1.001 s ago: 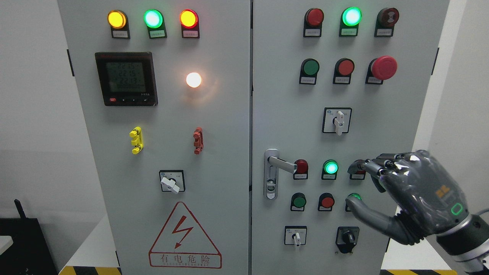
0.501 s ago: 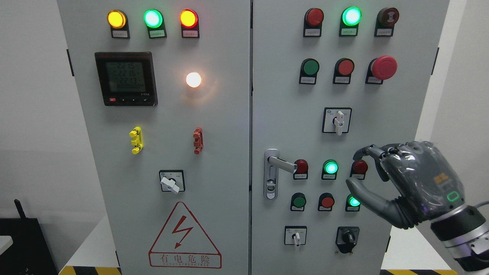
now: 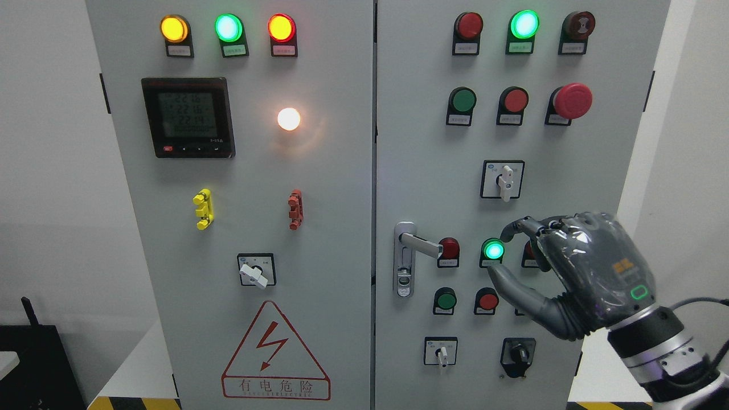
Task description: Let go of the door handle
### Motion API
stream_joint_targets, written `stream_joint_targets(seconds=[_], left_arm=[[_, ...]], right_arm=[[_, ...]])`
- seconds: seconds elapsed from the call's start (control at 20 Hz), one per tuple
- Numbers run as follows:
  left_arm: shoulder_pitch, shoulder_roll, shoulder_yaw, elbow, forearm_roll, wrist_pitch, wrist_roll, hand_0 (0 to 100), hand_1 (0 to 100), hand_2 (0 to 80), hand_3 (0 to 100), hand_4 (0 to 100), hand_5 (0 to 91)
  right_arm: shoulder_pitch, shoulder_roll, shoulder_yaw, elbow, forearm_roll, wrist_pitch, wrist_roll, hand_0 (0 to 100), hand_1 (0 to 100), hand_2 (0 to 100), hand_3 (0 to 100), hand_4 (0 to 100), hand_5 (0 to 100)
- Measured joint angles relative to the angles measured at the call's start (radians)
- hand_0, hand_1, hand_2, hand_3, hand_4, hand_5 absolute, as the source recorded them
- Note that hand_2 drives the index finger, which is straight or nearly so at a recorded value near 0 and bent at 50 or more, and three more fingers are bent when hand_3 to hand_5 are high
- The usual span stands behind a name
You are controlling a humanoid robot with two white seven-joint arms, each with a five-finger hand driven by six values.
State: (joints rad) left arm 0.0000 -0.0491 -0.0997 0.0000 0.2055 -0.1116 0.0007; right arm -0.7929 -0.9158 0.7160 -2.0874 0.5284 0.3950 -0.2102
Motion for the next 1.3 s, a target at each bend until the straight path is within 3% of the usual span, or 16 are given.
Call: stream_joint_targets(seconds=[0.9,1.3], left_arm=[[0.000,0.000,0.000,0.000,0.000,0.000,0.000,12,39,0.0,0,0,0.0],[0.000,0.000,0.000,0.000,0.000,0.000,0.000,12,39,0.0,0,0,0.0]], right_arm=[[-0.092,0.004,0.105,0.000,-0.048,-0.001,0.061,39,0,48,100,100,100],[-0.138,0.007,0.123,0.000,-0.123,0.050,0.089,39,0,47,100,100,100]])
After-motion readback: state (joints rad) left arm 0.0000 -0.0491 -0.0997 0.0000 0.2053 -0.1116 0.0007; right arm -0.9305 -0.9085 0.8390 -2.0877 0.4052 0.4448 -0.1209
